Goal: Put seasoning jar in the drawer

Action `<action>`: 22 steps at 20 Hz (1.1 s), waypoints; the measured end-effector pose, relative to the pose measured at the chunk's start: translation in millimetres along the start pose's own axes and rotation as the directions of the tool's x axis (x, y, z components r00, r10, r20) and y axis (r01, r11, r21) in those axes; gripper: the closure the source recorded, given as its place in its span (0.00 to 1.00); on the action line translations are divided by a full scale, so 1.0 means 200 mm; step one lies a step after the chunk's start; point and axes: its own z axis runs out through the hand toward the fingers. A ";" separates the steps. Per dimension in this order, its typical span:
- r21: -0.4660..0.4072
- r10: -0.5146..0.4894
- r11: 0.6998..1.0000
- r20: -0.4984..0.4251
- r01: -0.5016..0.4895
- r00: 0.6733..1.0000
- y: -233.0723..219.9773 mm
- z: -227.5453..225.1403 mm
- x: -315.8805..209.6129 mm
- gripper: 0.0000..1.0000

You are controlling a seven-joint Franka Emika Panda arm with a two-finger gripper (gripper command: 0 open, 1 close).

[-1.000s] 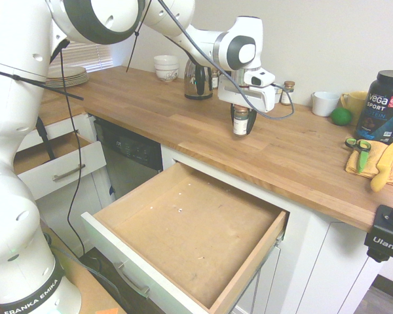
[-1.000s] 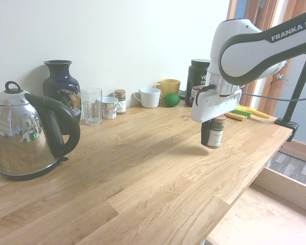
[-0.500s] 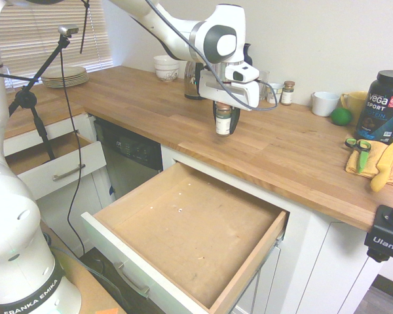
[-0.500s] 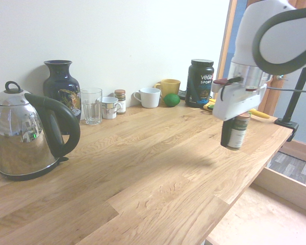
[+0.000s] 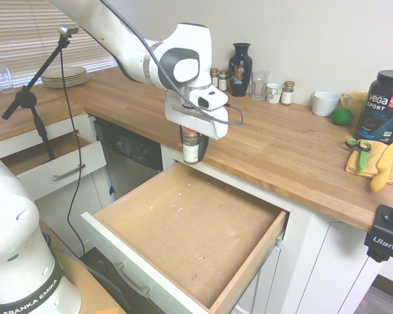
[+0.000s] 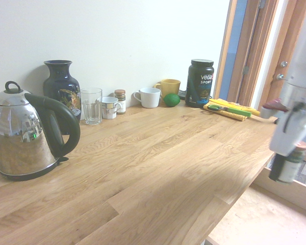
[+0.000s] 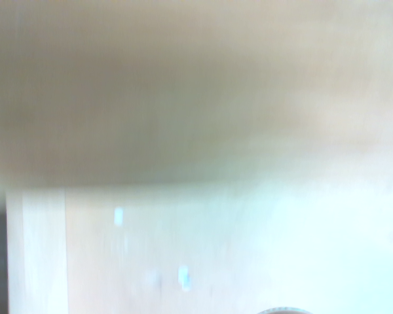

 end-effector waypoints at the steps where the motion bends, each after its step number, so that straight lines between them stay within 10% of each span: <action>1: 0.000 -0.013 1.000 0.002 0.013 1.000 0.06 0.05 -0.05 1.00; 22: -0.033 -0.043 0.999 0.016 0.044 0.999 0.36 0.76 -0.03 1.00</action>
